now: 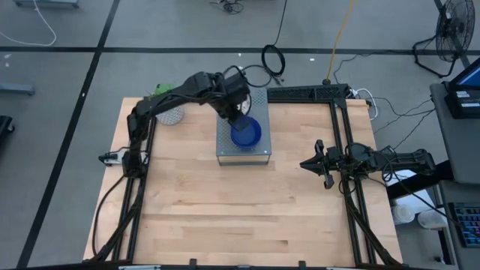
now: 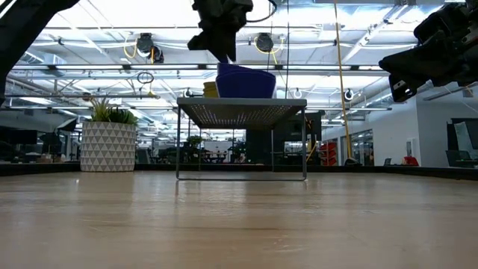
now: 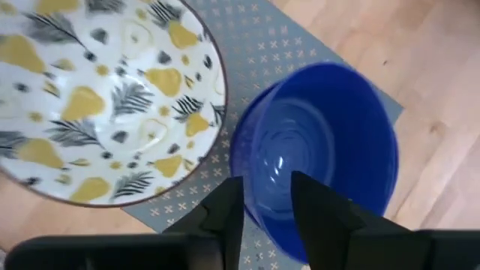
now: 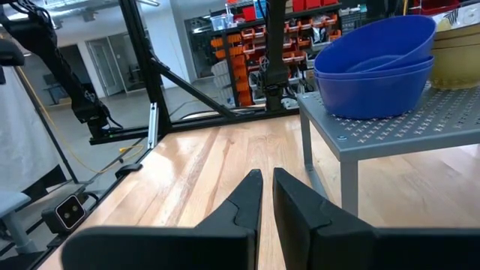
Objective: Pick & Place Mini bowls
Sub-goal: Stack the blue bowl on the blue bowl on the shelf
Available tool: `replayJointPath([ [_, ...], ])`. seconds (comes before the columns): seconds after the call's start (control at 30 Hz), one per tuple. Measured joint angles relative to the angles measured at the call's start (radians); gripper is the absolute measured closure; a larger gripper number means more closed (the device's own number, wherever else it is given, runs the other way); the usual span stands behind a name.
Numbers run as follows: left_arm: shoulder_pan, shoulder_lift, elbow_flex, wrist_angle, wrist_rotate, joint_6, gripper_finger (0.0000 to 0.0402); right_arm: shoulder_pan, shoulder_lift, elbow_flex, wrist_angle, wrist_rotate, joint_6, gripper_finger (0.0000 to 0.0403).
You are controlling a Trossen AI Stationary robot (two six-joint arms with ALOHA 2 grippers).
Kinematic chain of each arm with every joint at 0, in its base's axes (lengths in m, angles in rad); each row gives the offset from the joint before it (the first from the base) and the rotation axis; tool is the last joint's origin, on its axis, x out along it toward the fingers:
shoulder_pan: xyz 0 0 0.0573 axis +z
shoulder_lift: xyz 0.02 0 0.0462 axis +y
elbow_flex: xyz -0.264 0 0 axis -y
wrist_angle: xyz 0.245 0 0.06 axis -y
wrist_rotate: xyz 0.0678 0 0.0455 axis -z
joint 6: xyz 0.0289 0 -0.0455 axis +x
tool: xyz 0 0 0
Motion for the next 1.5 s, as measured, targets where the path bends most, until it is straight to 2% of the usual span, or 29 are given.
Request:
replayJointPath([
  [0.2,0.004,-0.054,0.0,0.025,-0.063,0.038,0.0282,0.0,0.0,0.0,0.0,0.0,0.0,0.0383],
  [0.3,-0.014,-0.08,0.0,0.049,-0.111,-0.034,0.0282,0.0,0.0,0.0,0.0,0.0,0.0,0.0383],
  [0.33,-0.026,-0.086,-0.003,0.051,-0.107,-0.056,0.0282,0.0,0.0,0.0,0.0,0.0,0.0,0.0383],
  [0.43,-0.042,-0.088,-0.004,0.044,0.042,-0.026,0.0282,0.0,0.0,0.0,0.0,0.0,0.0,0.0383],
  [0.47,-0.048,-0.086,-0.005,0.037,0.049,-0.003,0.0286,0.0,0.0,0.0,0.0,0.0,0.0,0.0383],
  [0.57,-0.088,-0.087,-0.006,0.033,-0.071,0.076,0.0325,0.0,0.0,0.0,0.0,0.0,0.0,0.0383],
  [0.67,-0.135,-0.122,-0.006,0.057,-0.123,0.127,0.0386,0.0,0.0,0.0,0.0,0.0,0.0,0.0383],
  [0.8,-0.221,-0.196,-0.006,0.12,-0.27,0.252,0.0395,0.0,0.0,0.0,0.0,0.0,0.0,0.0383],
  [0.9,-0.291,-0.268,-0.044,0.298,-0.296,0.344,0.0397,0.0,0.0,0.0,0.0,0.0,0.0,0.0383],
  [1.0,-0.345,-0.334,-0.182,0.56,-0.25,0.467,0.0398,0.0,0.0,0.0,0.001,0.0,0.0,0.0383],
  [1.17,-0.331,-0.422,-0.55,0.958,-0.18,0.62,0.0398,0.0,0.0,0.0,-0.002,0.0,0.0,0.0383],
  [1.33,-0.206,-0.464,-0.869,1.202,-0.083,0.579,0.0397,0.0,0.003,0.0,0.001,0.0,0.0,0.0383],
  [1.5,-0.108,-0.465,-1.041,1.439,0.049,0.528,0.0398,0.0,0.007,0.0,-0.002,0.0,0.0,0.0383],
])
